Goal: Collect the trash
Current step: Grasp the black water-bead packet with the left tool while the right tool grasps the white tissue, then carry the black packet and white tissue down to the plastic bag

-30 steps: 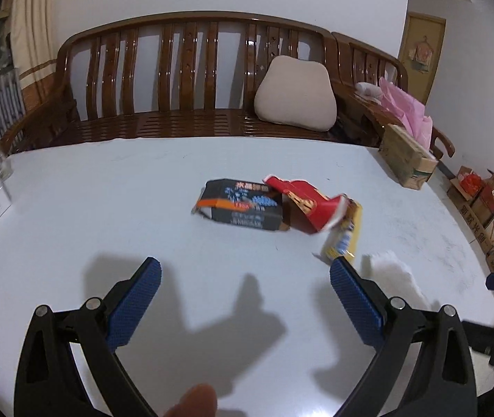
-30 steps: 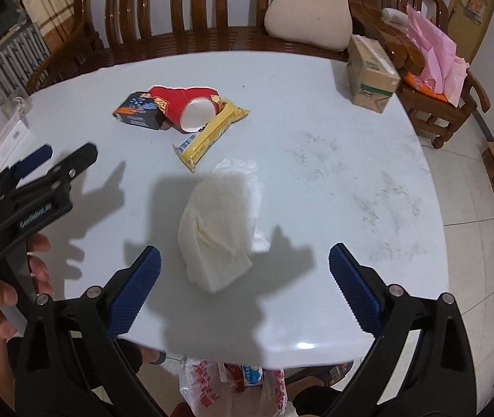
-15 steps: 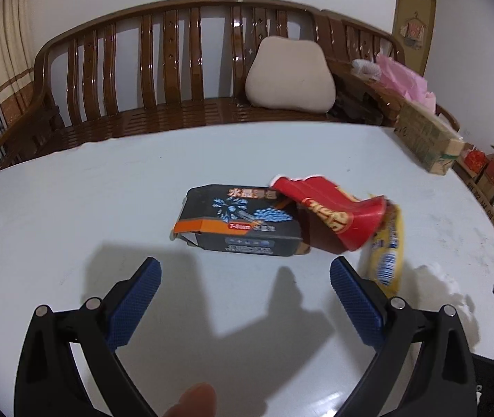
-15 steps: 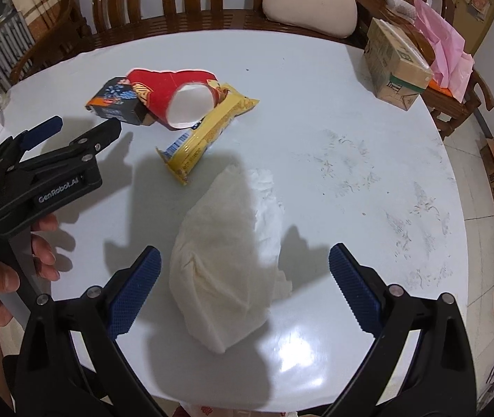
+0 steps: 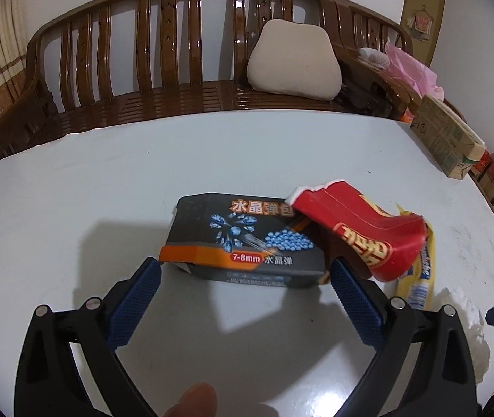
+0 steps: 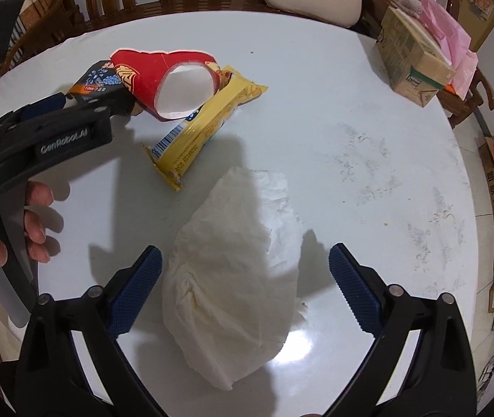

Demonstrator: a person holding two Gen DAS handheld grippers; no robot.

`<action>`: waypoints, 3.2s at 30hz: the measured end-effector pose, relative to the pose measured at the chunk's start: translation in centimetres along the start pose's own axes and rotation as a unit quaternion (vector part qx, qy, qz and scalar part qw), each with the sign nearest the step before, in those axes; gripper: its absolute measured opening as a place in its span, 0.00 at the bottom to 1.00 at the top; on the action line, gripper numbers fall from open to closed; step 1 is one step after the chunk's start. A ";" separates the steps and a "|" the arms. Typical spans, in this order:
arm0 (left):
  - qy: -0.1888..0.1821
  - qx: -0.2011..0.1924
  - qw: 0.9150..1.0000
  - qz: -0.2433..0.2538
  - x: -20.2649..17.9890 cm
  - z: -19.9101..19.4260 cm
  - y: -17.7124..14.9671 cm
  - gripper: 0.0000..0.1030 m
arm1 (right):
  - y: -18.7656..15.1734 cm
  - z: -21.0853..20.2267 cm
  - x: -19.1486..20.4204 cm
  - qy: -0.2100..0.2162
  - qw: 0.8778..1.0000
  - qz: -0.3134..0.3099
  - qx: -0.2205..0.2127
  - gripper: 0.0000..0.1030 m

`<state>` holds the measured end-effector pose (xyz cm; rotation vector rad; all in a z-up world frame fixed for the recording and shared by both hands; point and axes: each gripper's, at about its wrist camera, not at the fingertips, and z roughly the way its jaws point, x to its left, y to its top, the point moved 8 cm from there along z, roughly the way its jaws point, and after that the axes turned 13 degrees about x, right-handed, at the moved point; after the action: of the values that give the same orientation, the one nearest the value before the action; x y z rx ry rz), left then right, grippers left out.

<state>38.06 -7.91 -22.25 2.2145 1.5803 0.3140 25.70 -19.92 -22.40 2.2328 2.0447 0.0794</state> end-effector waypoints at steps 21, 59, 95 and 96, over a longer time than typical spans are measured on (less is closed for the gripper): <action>0.024 0.021 0.998 0.052 -0.5 1.3 1.2 0.92 | 0.4 0.3 1.8 0.029 0.999 -0.018 0.009 0.54; -0.002 0.029 0.999 0.044 0.4 1.0 0.4 0.88 | 0.5 -0.3 1.6 0.036 0.999 -0.031 -0.004 0.09; 0.035 -0.019 0.999 0.019 -2.0 -15.4 -5.5 0.88 | -5.3 -14.1 1.2 0.073 0.990 -0.072 -0.100 0.08; 0.037 -0.021 0.999 0.019 -2.4 -16.1 -5.7 0.88 | -5.6 -14.6 1.1 0.074 0.989 -0.073 -0.103 0.08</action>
<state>25.84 -5.50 -10.25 2.2275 1.5560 0.4418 18.56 -17.69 -8.60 2.0028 2.1551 0.4355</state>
